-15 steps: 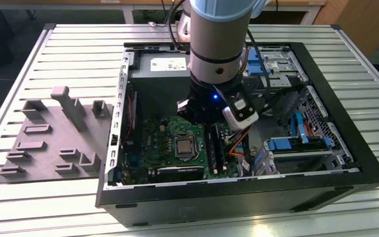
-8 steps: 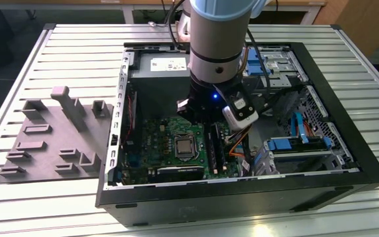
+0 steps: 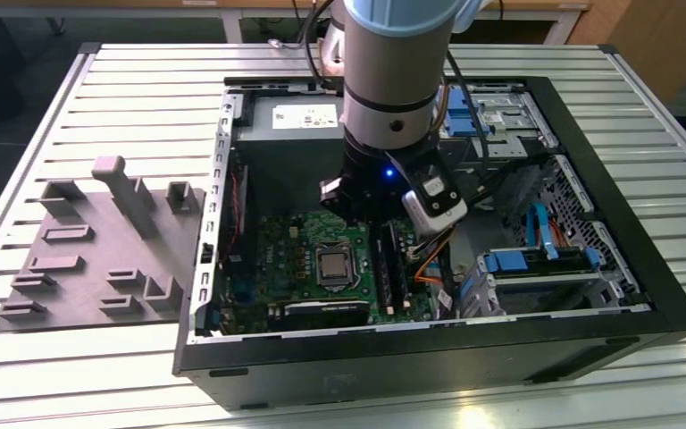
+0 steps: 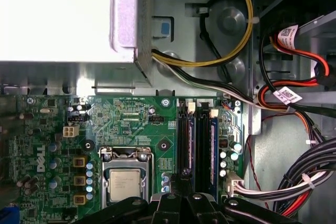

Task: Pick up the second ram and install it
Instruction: 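Press down the second ram until it locks into place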

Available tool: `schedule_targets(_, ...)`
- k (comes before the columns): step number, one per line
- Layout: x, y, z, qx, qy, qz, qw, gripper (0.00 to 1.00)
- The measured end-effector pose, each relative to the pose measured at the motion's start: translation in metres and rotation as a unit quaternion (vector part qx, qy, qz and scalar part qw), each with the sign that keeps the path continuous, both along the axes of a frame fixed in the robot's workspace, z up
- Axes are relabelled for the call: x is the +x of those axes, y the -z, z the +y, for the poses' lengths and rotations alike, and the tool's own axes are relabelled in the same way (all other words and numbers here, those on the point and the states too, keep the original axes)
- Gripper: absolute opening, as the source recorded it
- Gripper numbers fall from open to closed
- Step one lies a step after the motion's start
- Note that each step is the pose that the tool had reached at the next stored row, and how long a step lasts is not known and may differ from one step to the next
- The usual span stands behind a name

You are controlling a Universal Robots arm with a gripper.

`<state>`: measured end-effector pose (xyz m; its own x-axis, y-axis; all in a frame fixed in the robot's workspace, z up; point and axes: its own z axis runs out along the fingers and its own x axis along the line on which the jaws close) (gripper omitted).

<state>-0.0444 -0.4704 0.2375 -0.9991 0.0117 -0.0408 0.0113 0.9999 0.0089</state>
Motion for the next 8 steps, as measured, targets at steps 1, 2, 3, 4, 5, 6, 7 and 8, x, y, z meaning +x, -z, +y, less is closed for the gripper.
schedule_targets(1, 0.0000, 0.0000, 0.0002, 0.0000, 0.000, 0.0000, 1.0000, 0.11)
schedule_targets(2, 0.0000, 0.0000, 0.0004, 0.0000, 0.000, 0.0000, 1.0000, 0.11)
schedule_targets(3, 0.0000, 0.0000, 0.0006, 0.0000, 0.000, 0.0000, 1.0000, 0.11)
schedule_targets(4, 0.0000, 0.0000, 0.0008, 0.0000, 0.000, 0.0000, 1.0000, 0.11)
schedule_targets(5, 0.0000, 0.0000, 0.0010, 0.0000, 0.000, 0.0000, 1.0000, 0.11)
schedule_targets(6, 0.0000, 0.0000, 0.0012, 0.0000, 0.000, 0.0000, 1.0000, 0.11)
schedule_targets(7, 0.0000, 0.0000, 0.0014, 0.0000, 0.000, 0.0000, 1.0000, 0.11)
schedule_targets(8, 0.0000, 0.0000, 0.0016, 0.0000, 0.000, 0.0000, 1.0000, 0.11)
